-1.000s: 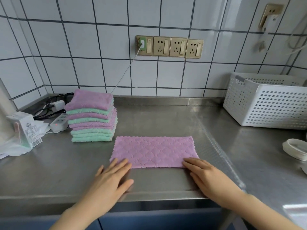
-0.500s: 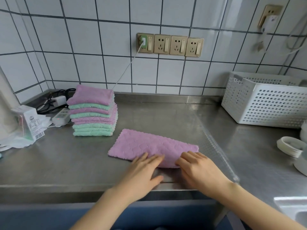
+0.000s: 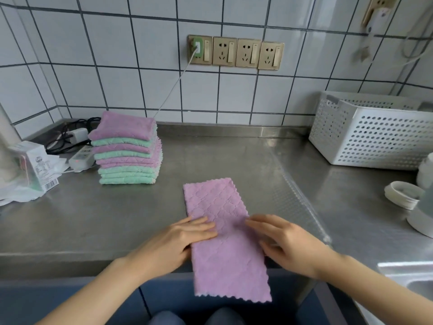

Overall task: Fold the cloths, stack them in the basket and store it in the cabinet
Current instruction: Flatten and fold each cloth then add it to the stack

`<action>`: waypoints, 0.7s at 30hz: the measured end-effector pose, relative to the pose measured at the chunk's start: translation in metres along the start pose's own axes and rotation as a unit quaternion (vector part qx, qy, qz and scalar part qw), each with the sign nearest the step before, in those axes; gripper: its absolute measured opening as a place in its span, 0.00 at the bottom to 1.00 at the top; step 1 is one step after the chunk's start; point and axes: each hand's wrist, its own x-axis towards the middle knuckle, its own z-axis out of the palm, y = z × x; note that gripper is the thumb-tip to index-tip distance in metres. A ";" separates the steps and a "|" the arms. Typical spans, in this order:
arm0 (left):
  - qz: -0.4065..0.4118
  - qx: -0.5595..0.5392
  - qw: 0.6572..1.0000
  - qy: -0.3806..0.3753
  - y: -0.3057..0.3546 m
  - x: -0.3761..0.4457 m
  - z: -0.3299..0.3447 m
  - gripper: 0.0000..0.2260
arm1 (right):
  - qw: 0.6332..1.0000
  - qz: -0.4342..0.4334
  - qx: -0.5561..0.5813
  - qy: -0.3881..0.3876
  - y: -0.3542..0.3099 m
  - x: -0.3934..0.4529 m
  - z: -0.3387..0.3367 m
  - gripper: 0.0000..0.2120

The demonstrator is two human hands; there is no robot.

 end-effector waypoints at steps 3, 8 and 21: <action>0.027 -0.005 1.000 -0.006 -0.006 -0.010 -0.005 0.34 | 0.999 -0.040 0.024 -0.025 -0.005 0.004 0.010 0.25; 0.048 0.013 0.999 0.014 -0.015 -0.033 -0.006 0.27 | 0.990 -0.119 -0.031 -0.063 -0.002 0.000 0.022 0.31; -0.076 -0.106 0.972 0.198 -0.006 -0.045 -0.004 0.15 | 0.992 -0.096 0.066 0.047 0.001 0.009 0.027 0.17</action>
